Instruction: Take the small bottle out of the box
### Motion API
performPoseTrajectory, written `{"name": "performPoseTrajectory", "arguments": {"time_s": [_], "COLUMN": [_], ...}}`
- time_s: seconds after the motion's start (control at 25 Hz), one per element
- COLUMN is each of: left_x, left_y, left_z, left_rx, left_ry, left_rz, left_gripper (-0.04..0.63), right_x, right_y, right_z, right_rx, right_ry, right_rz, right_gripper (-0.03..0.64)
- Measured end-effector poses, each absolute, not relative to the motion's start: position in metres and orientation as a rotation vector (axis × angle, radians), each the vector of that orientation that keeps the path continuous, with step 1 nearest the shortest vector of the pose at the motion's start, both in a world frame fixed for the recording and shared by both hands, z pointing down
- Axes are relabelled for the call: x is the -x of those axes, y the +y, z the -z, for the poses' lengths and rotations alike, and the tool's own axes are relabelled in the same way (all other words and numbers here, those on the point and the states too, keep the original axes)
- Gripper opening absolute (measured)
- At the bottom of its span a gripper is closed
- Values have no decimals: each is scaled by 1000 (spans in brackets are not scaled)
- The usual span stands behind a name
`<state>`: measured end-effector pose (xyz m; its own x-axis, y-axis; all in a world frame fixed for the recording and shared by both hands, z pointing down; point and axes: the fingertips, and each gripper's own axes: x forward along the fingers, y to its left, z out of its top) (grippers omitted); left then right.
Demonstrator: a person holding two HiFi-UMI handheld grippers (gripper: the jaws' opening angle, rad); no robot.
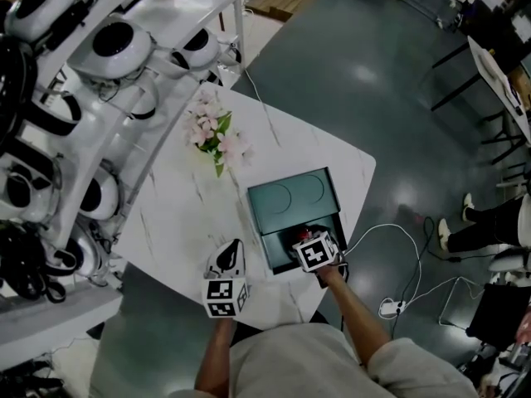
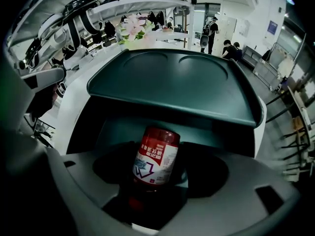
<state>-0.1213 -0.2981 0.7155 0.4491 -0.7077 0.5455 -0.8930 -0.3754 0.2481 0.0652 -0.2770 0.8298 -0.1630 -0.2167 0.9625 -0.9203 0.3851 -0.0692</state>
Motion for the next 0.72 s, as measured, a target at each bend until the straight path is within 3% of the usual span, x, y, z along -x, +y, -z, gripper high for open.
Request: {"name": "performPoseTrajectory", "arguments": {"time_s": [0.44,0.72], "left_x": [121,123], "left_y": [-299,-300], "left_z": [-710,-702], "left_rx": [-2203,-2220], "left_ry": [-1344,-1359], "left_rz": [-473,-470], "left_gripper": [18,18], "right_x": [-70,-70], "right_y": [-275,-277], "right_z": [-829,-823], "right_rx": [-1027,-1032], "right_ry": [-1579,-1654], "right_rz": [-889,-891], "right_gripper": [259,249]}}
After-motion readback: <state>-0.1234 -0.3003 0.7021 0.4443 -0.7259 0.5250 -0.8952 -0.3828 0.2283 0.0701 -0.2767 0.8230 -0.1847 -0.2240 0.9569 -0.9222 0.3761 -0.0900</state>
